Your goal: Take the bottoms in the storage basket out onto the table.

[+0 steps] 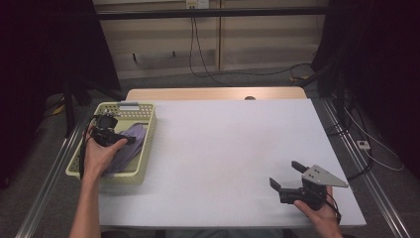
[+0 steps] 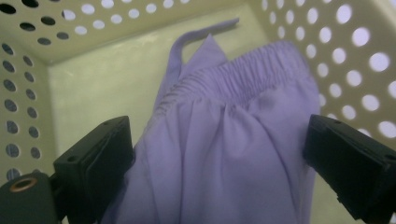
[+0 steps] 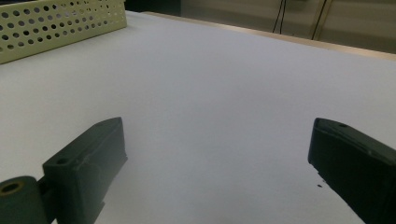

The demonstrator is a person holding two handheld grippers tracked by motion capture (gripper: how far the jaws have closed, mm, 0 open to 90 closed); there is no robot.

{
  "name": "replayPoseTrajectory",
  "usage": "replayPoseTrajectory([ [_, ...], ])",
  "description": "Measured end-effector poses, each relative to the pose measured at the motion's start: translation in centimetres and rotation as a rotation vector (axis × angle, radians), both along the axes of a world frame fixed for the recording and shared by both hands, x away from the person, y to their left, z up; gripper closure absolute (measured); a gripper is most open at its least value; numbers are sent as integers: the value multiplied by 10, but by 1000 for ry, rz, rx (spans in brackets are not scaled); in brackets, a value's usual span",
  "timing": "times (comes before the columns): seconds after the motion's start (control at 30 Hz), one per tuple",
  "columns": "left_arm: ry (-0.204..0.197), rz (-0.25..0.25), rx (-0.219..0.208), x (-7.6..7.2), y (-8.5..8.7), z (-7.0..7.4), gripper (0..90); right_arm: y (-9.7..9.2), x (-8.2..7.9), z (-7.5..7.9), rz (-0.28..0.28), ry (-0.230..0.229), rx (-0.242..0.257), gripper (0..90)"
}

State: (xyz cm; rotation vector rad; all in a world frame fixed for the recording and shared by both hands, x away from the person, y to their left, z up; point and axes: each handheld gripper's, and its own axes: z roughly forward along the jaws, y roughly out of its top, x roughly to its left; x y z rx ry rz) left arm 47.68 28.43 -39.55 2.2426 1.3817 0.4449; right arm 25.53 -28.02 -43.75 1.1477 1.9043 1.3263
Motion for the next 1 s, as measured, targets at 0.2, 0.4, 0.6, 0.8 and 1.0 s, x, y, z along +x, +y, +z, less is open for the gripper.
replayPoseTrajectory([
  [0.2, 11, 35, 38, 2, 4, -3, 99, 0, 1, -1, 4, 6, 0, 39],
  [0.4, 50, 89, 23, 7, 12, -10, 68, 2, 1, -1, 9, 9, -1, 39],
  [0.6, 94, 66, 3, 9, 12, -13, 83, 4, 2, -2, 23, 23, -8, 39],
  [0.8, 101, 56, 53, 10, 8, -15, 61, 4, 1, -2, 28, 23, -8, 39],
  [1.0, 164, 60, 114, 12, 6, -29, 4, 4, 1, -2, 32, 23, -9, 39],
])
